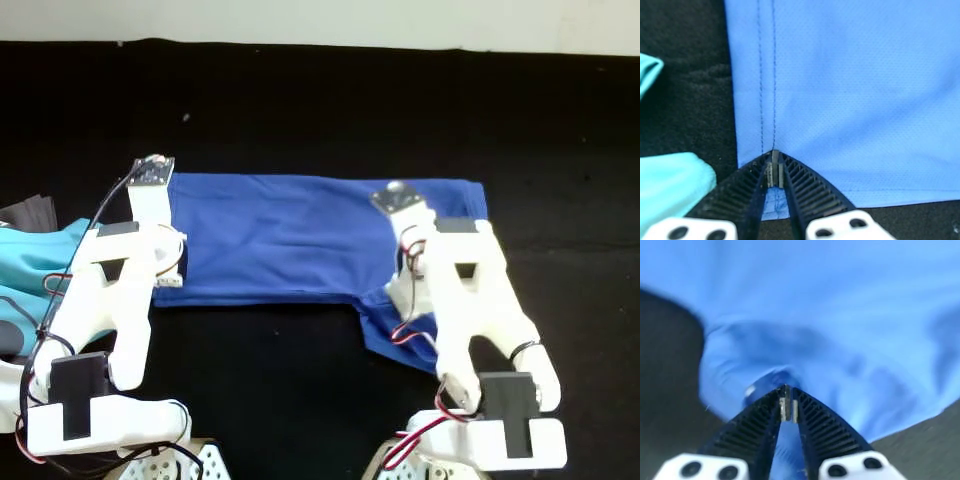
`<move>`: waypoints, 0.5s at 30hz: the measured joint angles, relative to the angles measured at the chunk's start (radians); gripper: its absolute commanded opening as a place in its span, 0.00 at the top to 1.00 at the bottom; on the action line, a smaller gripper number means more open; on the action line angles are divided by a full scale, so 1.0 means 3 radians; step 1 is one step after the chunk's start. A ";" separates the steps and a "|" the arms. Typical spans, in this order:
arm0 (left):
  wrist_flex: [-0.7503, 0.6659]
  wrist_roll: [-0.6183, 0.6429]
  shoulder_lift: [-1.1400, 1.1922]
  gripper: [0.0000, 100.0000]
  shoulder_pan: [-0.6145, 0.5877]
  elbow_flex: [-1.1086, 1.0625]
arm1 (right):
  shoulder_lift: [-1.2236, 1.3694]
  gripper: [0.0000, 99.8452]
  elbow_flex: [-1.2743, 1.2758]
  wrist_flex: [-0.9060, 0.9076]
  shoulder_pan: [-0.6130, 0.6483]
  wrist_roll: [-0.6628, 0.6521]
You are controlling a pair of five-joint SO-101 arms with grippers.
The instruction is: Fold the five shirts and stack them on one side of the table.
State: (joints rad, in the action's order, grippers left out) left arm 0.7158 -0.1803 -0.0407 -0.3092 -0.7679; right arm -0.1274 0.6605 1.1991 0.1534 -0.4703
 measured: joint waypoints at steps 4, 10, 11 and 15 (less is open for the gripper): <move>0.0000 0.0000 0.0000 0.99 0.0000 0.0000 | -0.0102 0.98 0.0000 0.0373 0.0051 -0.0010; 0.0000 0.0000 0.0000 0.99 0.0000 0.0000 | -0.0384 0.98 0.0000 0.0624 0.0072 -0.0292; 0.0000 0.0000 0.0000 0.99 0.0000 0.0000 | -0.0445 0.98 0.0000 0.0624 0.0072 -0.0312; 0.0000 0.0000 0.0000 0.99 0.0000 0.0000 | -0.0721 0.98 0.0000 0.0481 0.0005 -0.0353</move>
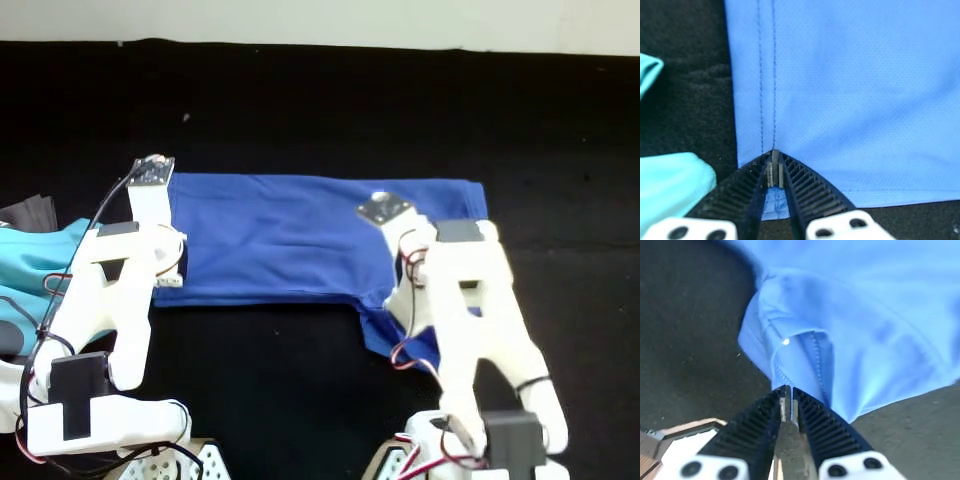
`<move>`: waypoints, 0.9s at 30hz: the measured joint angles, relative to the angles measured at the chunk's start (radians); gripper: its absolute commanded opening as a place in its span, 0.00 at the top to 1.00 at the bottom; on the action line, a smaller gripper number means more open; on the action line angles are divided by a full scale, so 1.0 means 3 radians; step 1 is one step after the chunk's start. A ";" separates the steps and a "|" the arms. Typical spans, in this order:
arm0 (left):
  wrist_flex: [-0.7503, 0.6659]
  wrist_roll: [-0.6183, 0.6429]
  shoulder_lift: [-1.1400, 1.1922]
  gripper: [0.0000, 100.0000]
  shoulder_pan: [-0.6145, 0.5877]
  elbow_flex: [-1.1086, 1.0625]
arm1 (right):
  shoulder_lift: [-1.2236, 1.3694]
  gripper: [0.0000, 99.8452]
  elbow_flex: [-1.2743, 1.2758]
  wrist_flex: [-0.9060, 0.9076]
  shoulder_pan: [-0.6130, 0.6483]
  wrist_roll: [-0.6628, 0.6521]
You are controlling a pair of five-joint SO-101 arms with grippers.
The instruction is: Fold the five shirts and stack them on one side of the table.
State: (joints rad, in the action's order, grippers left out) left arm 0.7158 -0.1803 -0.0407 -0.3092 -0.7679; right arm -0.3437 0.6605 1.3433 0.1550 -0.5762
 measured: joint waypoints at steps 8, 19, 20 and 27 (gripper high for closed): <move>0.0000 0.0000 0.0000 0.99 0.0000 0.0000 | 0.0128 0.98 0.0317 -0.0926 -0.0302 -0.0010; 0.0000 0.0000 0.0000 0.99 0.0000 0.0000 | 0.0343 0.98 0.0445 -0.0511 -0.0036 -0.0010; 0.0000 0.0000 0.0000 0.99 0.0000 0.0000 | 0.0343 0.98 0.0445 -0.0414 0.0020 -0.0010; 0.0000 0.0000 0.0000 0.99 0.0000 0.0000 | 0.0327 0.98 0.0450 -0.0194 0.0138 -0.0010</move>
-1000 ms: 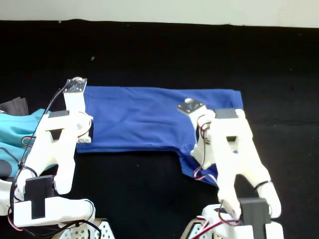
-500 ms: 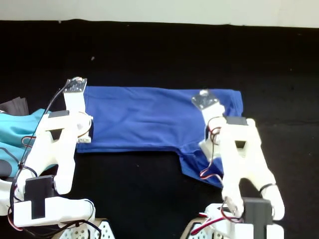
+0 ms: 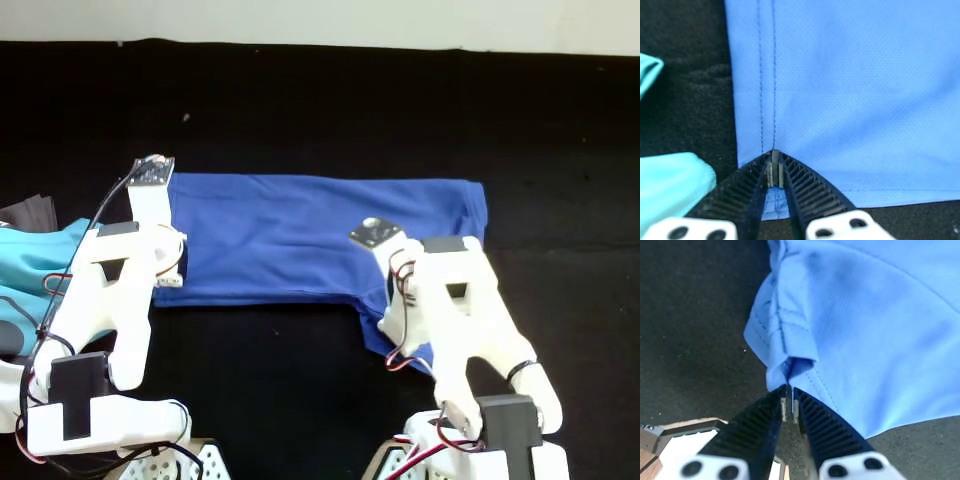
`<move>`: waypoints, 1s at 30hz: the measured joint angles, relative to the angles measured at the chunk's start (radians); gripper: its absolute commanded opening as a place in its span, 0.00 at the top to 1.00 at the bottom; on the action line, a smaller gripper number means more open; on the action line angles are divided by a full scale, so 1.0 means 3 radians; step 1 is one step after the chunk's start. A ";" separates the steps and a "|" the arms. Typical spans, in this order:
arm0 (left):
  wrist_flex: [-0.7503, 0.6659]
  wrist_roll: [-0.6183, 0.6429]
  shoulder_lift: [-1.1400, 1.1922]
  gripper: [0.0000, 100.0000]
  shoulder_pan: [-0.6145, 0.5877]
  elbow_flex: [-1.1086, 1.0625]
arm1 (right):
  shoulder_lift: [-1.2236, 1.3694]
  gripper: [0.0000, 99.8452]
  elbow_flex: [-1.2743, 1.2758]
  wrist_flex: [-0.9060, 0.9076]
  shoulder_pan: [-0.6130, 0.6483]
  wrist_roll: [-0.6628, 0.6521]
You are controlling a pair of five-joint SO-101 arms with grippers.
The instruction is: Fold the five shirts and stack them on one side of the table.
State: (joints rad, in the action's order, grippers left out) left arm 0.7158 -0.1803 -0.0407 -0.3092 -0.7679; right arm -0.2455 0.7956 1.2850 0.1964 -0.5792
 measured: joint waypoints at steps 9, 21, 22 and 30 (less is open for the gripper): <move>0.0000 0.0000 0.0000 0.99 0.0000 0.0000 | -0.0808 0.98 0.0005 -0.0235 0.0020 0.0000; 0.0000 0.0000 0.0000 0.99 0.0000 0.0000 | -0.0542 0.98 0.0440 -0.0905 0.0097 0.0000; 0.0000 0.0000 0.0000 0.99 0.0000 0.0000 | -0.0542 0.98 0.0460 -0.0915 0.0138 0.0031; 0.0000 0.0000 0.0000 0.99 0.0000 0.0000 | -0.0588 0.98 0.0517 -0.0936 0.0583 0.0394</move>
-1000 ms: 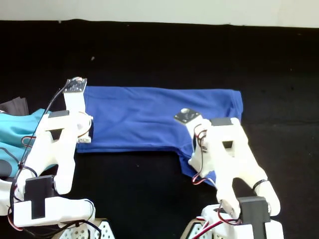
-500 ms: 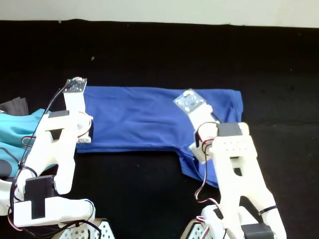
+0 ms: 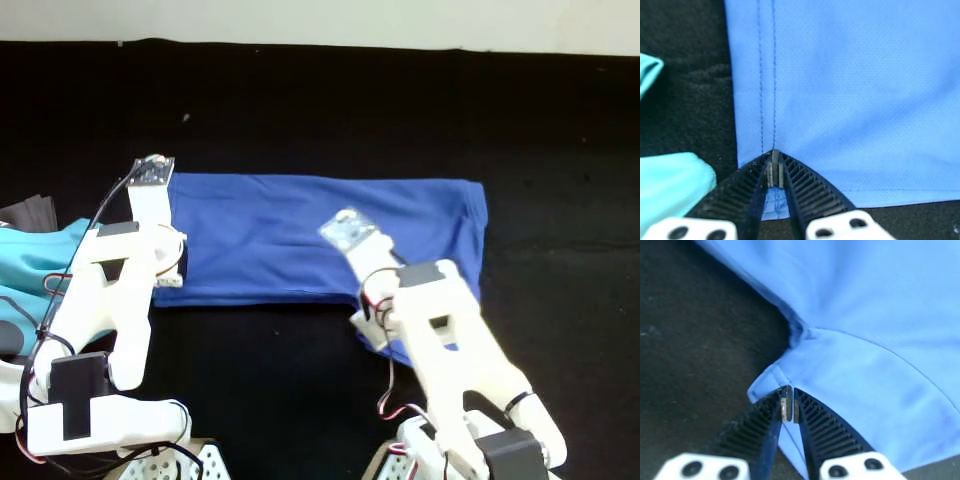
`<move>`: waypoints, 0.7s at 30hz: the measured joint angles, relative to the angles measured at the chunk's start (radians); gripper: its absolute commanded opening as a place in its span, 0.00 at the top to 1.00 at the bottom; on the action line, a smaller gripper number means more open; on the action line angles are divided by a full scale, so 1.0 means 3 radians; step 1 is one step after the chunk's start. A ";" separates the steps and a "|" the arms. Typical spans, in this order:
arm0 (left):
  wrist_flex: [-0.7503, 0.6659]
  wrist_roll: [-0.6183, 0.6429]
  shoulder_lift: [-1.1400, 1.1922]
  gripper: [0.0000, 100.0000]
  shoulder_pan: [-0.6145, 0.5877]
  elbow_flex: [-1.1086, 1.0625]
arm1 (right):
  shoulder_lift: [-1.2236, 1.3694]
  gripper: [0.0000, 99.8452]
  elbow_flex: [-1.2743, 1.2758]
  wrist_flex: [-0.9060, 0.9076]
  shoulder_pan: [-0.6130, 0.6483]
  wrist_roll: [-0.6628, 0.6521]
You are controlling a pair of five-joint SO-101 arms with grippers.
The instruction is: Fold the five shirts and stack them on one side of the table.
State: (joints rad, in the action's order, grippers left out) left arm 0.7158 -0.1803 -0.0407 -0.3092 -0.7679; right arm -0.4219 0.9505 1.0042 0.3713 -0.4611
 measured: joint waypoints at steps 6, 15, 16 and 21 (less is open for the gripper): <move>0.0000 0.0000 0.0000 0.99 0.0000 0.0000 | 0.0107 0.98 0.0000 -0.0005 0.0031 0.0000; 0.0000 0.0000 0.0000 0.99 0.0000 0.0000 | 0.0368 0.98 -0.0010 -0.0056 0.0010 0.0026; 0.0000 0.0000 0.0000 0.99 0.0000 0.0000 | 0.0317 0.98 -0.0010 -0.0036 -0.0015 0.0026; 0.0000 0.0000 0.0000 0.99 0.0000 0.0000 | -0.0302 0.96 -0.0056 0.0292 -0.0133 0.0026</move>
State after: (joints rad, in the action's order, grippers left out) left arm 0.7158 -0.1803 -0.0407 -0.3092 -0.7679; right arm -0.5125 0.9337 1.0917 0.3314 -0.4534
